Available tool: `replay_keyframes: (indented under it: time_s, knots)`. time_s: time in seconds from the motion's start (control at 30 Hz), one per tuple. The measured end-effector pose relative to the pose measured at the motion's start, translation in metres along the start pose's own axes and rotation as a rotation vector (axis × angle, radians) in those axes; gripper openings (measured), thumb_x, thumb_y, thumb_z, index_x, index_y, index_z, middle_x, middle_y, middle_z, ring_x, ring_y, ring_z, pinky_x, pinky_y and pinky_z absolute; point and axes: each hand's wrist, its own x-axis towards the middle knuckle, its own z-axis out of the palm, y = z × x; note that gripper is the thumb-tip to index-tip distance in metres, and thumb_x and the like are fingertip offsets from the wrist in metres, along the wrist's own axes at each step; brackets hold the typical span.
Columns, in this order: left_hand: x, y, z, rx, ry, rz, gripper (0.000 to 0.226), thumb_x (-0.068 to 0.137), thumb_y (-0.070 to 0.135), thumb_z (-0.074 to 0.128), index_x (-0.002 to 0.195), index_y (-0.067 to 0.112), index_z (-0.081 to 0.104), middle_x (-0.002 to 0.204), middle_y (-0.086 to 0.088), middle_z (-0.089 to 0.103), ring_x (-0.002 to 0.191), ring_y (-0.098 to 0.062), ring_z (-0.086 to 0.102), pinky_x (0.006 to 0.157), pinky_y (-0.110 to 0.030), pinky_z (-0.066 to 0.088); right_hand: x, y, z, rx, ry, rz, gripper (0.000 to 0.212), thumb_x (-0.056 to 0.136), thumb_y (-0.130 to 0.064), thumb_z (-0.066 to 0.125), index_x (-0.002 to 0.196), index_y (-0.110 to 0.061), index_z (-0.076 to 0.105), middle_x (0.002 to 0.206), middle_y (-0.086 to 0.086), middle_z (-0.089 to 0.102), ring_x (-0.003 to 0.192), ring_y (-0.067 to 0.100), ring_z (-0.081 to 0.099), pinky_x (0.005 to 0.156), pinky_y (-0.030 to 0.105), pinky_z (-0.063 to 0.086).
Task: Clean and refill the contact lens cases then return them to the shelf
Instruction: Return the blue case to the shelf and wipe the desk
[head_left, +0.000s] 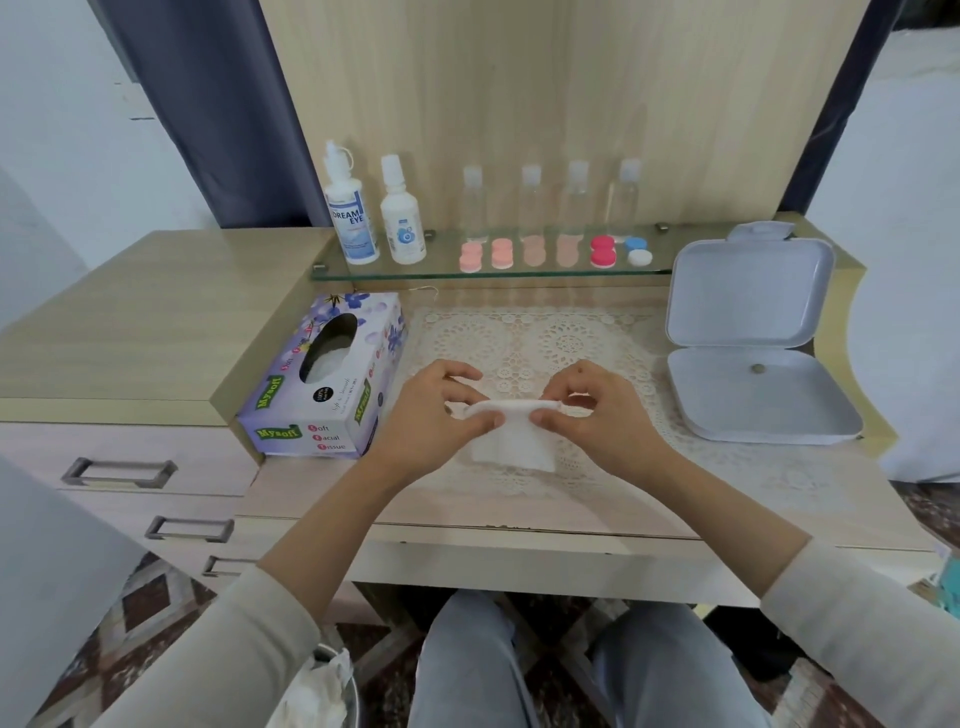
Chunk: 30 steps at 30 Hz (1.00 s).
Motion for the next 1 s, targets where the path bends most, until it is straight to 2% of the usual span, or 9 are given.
replay_keyframes:
  time_s: [0.13,0.2,0.27,0.33,0.5,0.7,0.77,0.87,1.0]
  knots:
    - [0.000,0.005,0.002,-0.093,-0.024,-0.012,0.006,0.076,0.023,0.073,0.078,0.018,0.070,0.073,0.007,0.062,0.061,0.003,0.051,0.055,-0.007,0.038,-0.001,0.001,-0.003,0.121,-0.037,0.068,0.014,0.076,-0.010,0.072,0.071,-0.005,0.060,0.083,0.015,0.066,0.081,0.026,0.062,0.078,0.035,0.050]
    - [0.000,0.005,0.006,-0.118,-0.003,-0.030,0.008,0.077,0.023,0.072,0.071,0.020,0.067,0.061,0.006,0.058,0.054,0.000,0.048,0.050,-0.011,0.036,-0.003,0.000,-0.003,0.196,-0.077,0.096,0.031,0.072,-0.022,0.077,0.075,0.001,0.056,0.081,0.021,0.061,0.075,0.032,0.057,0.069,0.037,0.045]
    - [0.001,0.004,0.011,-0.169,0.004,-0.049,0.007,0.078,0.021,0.071,0.073,0.018,0.068,0.065,0.002,0.061,0.057,-0.005,0.052,0.051,-0.016,0.040,-0.003,0.000,-0.002,0.282,-0.117,0.143,0.034,0.069,-0.026,0.079,0.075,-0.004,0.053,0.078,0.019,0.058,0.072,0.028,0.054,0.065,0.037,0.041]
    - [0.002,0.003,0.015,-0.190,0.003,-0.065,0.007,0.078,0.018,0.071,0.078,0.012,0.070,0.069,-0.002,0.064,0.057,-0.006,0.054,0.050,-0.016,0.041,-0.003,0.003,-0.001,0.293,-0.121,0.163,0.023,0.075,-0.011,0.074,0.071,-0.011,0.051,0.077,0.018,0.055,0.073,0.027,0.053,0.063,0.035,0.041]
    - [0.005,-0.006,0.018,-0.231,-0.003,-0.114,0.006,0.077,0.011,0.072,0.080,0.008,0.070,0.067,0.001,0.065,0.049,-0.001,0.057,0.054,-0.011,0.045,-0.002,0.012,-0.007,0.189,-0.063,0.193,0.023,0.082,0.000,0.061,0.073,-0.018,0.049,0.070,0.013,0.051,0.062,0.020,0.044,0.047,0.014,0.033]
    - [0.009,-0.041,0.011,0.024,0.071,-0.198,0.014,0.086,0.023,0.062,0.096,0.016,0.069,0.087,0.011,0.062,0.074,-0.002,0.056,0.064,-0.005,0.041,0.003,0.012,-0.030,-0.256,0.065,0.013,0.029,0.085,0.004,0.052,0.102,-0.009,0.070,0.072,-0.003,0.065,0.051,-0.006,0.052,0.049,0.007,0.036]
    - [0.010,-0.055,0.007,0.121,0.060,-0.216,0.022,0.089,0.022,0.057,0.109,0.014,0.065,0.108,0.005,0.059,0.097,-0.009,0.055,0.084,-0.016,0.039,0.003,0.015,-0.035,-0.387,0.136,-0.048,0.029,0.085,0.004,0.051,0.104,-0.008,0.070,0.085,0.007,0.072,0.058,0.000,0.060,0.059,0.006,0.039]
    - [0.011,-0.074,0.004,0.266,-0.013,-0.117,0.033,0.093,0.013,0.050,0.125,0.010,0.054,0.139,-0.005,0.045,0.129,-0.019,0.039,0.108,-0.024,0.020,-0.006,0.040,-0.026,-0.506,0.048,-0.153,0.034,0.079,0.010,0.053,0.106,-0.004,0.068,0.109,0.012,0.067,0.101,0.026,0.064,0.094,0.025,0.042]
    - [0.006,-0.089,0.008,0.392,-0.133,-0.077,0.045,0.097,0.017,0.039,0.141,0.017,0.032,0.152,0.000,0.021,0.141,-0.015,0.013,0.116,-0.031,0.005,-0.031,0.068,-0.007,-0.517,-0.144,-0.220,0.026,0.082,-0.004,0.059,0.105,-0.010,0.070,0.115,0.009,0.065,0.112,0.027,0.058,0.094,0.046,0.048]
